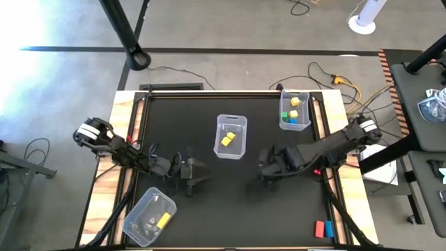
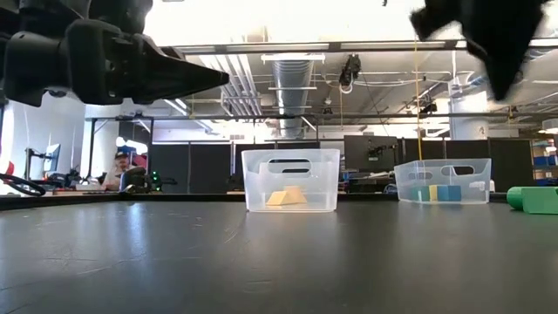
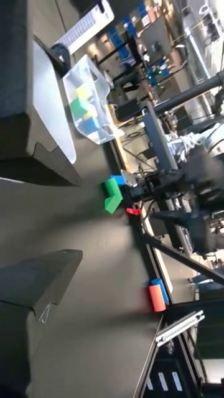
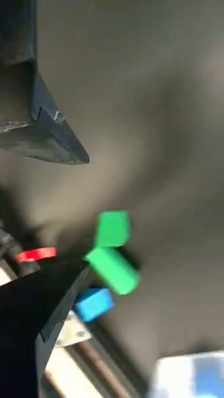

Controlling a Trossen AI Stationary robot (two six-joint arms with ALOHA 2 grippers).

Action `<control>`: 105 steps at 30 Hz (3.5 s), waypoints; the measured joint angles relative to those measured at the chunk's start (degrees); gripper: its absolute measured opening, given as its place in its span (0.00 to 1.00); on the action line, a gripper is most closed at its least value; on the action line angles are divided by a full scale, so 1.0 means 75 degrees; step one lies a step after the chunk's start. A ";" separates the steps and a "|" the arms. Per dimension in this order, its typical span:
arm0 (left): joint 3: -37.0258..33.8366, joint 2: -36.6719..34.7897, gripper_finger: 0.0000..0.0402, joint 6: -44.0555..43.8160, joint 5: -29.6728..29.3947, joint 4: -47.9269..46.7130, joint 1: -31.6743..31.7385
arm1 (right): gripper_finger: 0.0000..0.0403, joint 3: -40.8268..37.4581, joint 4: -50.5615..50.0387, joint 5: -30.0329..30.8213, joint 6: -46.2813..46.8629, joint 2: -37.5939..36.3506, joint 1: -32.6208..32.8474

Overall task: Sort blocks by size
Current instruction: Put the green triangular block into the middle transparent bin

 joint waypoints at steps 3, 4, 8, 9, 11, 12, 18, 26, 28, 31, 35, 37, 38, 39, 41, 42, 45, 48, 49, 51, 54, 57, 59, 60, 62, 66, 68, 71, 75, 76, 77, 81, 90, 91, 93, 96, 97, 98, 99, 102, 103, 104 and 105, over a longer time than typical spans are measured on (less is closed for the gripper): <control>0.0000 0.0000 0.40 0.0022 0.0000 0.0035 0.0088 | 0.61 -0.0648 0.0086 -0.0281 0.0087 -0.0066 -0.0061; 0.0000 0.0000 0.40 0.0022 0.0000 0.0048 0.0119 | 0.60 -0.0844 0.0115 -0.0399 0.0026 -0.0089 -0.0133; 0.0000 0.0000 0.40 0.0017 0.0000 0.0060 0.0207 | 0.59 -0.1703 0.0174 -0.0782 -0.0459 -0.0130 -0.0534; 0.0000 0.0000 0.40 0.0017 -0.0001 0.0057 0.0210 | 0.59 -0.1912 0.0179 -0.0785 -0.0693 -0.0130 -0.0618; 0.0000 0.0000 0.40 0.0017 0.0000 0.0057 0.0210 | 0.61 -0.2202 0.0318 -0.0933 -0.1255 -0.0105 -0.0704; 0.0000 0.0003 0.40 0.0016 0.0000 0.0055 0.0210 | 0.63 -0.2252 0.0426 -0.1026 -0.1572 -0.0077 -0.0702; 0.0000 0.0003 0.40 0.0014 0.0000 0.0054 0.0210 | 0.71 -0.2200 0.0987 -0.0395 -0.4544 0.0211 0.0050; 0.0000 0.0006 0.40 -0.0090 0.0000 -0.0050 0.0207 | 0.74 -0.2384 0.1095 0.0864 -0.6970 0.0944 0.0595; 0.0000 0.0006 0.40 -0.0263 0.0000 -0.0106 0.0207 | 0.72 -0.2403 0.1310 0.0868 -0.7498 0.1149 0.0607; 0.0000 0.0006 0.40 -0.0479 0.0003 -0.0253 0.0207 | 0.69 -0.2467 0.1409 0.0869 -0.8350 0.1502 0.0607; 0.0000 0.0006 0.40 -0.0903 0.0003 -0.0467 0.0207 | 0.64 -0.2667 0.1409 0.0868 -0.8840 0.1894 0.0592; 0.0000 0.0006 0.40 -0.1093 0.0003 -0.0512 0.0206 | 0.62 -0.2811 0.1437 0.0865 -0.9063 0.2046 0.0592; 0.0000 0.0006 0.40 -0.1171 0.0005 -0.0517 0.0206 | 0.61 -0.2852 0.1521 0.0866 -0.9111 0.2110 0.0591; 0.0000 0.0006 0.40 -0.1269 0.0003 -0.0517 0.0204 | 0.59 -0.2871 0.1641 0.0865 -0.9124 0.2160 0.0592; 0.0000 0.0006 0.40 -0.1494 0.0005 -0.0522 0.0204 | 0.57 -0.2873 0.1772 0.0862 -0.9160 0.2251 0.0592; 0.0000 0.0006 0.40 -0.1613 0.0006 -0.0557 0.0204 | 0.56 -0.2873 0.1808 0.0862 -0.9200 0.2257 0.0596; 0.0000 0.0009 0.40 -0.1904 0.0009 -0.0708 0.0201 | 0.52 -0.2883 0.1899 0.0864 -0.9376 0.2229 0.0607; 0.0000 0.0009 0.40 -0.2105 0.0010 -0.0796 0.0198 | 0.46 -0.2894 0.1972 0.1012 -0.9503 0.2202 0.0602; 0.0000 0.0009 0.40 -0.2161 0.0014 -0.0813 0.0198 | 0.44 -0.2911 0.1991 0.1014 -0.9585 0.2198 0.0591; 0.0000 0.0009 0.40 -0.2227 0.0058 -0.0855 0.0198 | 0.39 -0.2937 0.2018 0.1034 -0.9769 0.2228 0.0592; 0.0000 0.0009 0.40 -0.2246 0.0064 -0.0866 0.0165 | 0.33 -0.2942 0.2019 0.1085 -0.9909 0.2236 0.0592; 0.0000 0.0009 0.40 -0.2116 0.0235 -0.0868 0.0095 | 0.32 -0.2867 0.1999 0.1126 -0.9788 0.2207 0.0589; 0.0000 0.0009 0.40 -0.1887 0.0469 -0.0863 0.0058 | 0.32 -0.2660 0.1928 0.1412 -0.9714 0.2199 0.0588; 0.0000 0.0009 0.40 -0.1820 0.0514 -0.0853 0.0042 | 0.32 -0.2514 0.1859 0.1713 -0.9713 0.2191 0.0591; 0.0000 0.0009 0.40 -0.1729 0.0557 -0.0803 0.0041 | 0.33 -0.2138 0.1594 0.2409 -0.9704 0.2179 0.0589; 0.0000 0.0009 0.40 -0.1601 0.0530 -0.0747 0.0046 | 0.35 -0.1020 0.1241 0.4023 -0.9165 0.2175 0.0586; 0.0000 0.0009 0.40 -0.1592 0.0530 -0.0707 0.0046 | 0.33 -0.0367 0.0822 0.4599 -0.8568 0.2173 0.0554; 0.0000 0.0009 0.40 -0.1592 0.0530 -0.0651 0.0046 | 0.32 0.0578 -0.0115 0.5109 -0.7490 0.2157 0.0432; 0.0000 0.0009 0.40 -0.1604 0.0530 -0.0619 0.0049 | 0.32 0.1726 -0.0897 0.5809 -0.6285 0.2120 0.0131; 0.0000 0.0009 0.40 -0.1615 0.0530 -0.0609 0.0049 | 0.32 0.1920 -0.0810 0.5921 -0.6199 0.2045 0.0054; 0.0000 0.0009 0.40 -0.1615 0.0530 -0.0607 0.0049 | 0.32 0.2107 -0.0649 0.5976 -0.6098 0.1979 -0.0056; 0.0000 0.0009 0.40 -0.1655 0.0530 -0.0590 0.0049 | 0.32 0.2728 0.0349 0.5980 -0.5706 0.1733 -0.0642; 0.0000 0.0006 0.40 -0.1659 0.0530 -0.0608 0.0049 | 0.32 0.2544 0.3722 0.2296 -0.6726 0.1361 -0.2409; 0.0000 0.0004 0.40 -0.1659 0.0530 -0.0649 0.0049 | 0.32 0.2450 0.4075 0.1950 -0.6873 0.1393 -0.2616; 0.0000 0.0003 0.40 -0.1662 0.0530 -0.0689 0.0049 | 0.32 0.2263 0.4734 0.1470 -0.7035 0.1490 -0.2997; 0.0000 0.0003 0.40 -0.1666 0.0530 -0.0706 0.0049 | 0.32 0.2075 0.5247 0.0853 -0.7197 0.1740 -0.3572; 0.0000 0.0003 0.40 -0.1665 0.0530 -0.0723 0.0047 | 0.32 0.2044 0.5363 0.0649 -0.7198 0.1853 -0.3745; 0.0000 0.0003 0.40 -0.1665 0.0530 -0.0736 0.0049 | 0.32 0.2010 0.5410 0.0453 -0.7200 0.1985 -0.3905; 0.0000 0.0003 0.40 -0.1665 0.0530 -0.0739 0.0049 | 0.32 0.1985 0.5403 0.0276 -0.7197 0.2120 -0.4052; 0.0000 0.0003 0.40 -0.1646 0.0530 -0.0800 0.0049 | 0.32 0.1928 0.5424 -0.0039 -0.6982 0.2564 -0.4341; 0.0000 0.0003 0.40 -0.1641 0.0530 -0.0803 0.0049 | 0.32 0.1903 0.5398 -0.0195 -0.6944 0.2711 -0.4399; 0.0000 0.0003 0.40 -0.1639 0.0527 -0.0820 0.0046 | 0.33 0.1895 0.5390 -0.0352 -0.6925 0.2865 -0.4433; 0.0000 0.0003 0.40 -0.1633 0.0530 -0.0857 0.0047 | 0.33 0.1895 0.5397 -0.0546 -0.6924 0.3030 -0.4466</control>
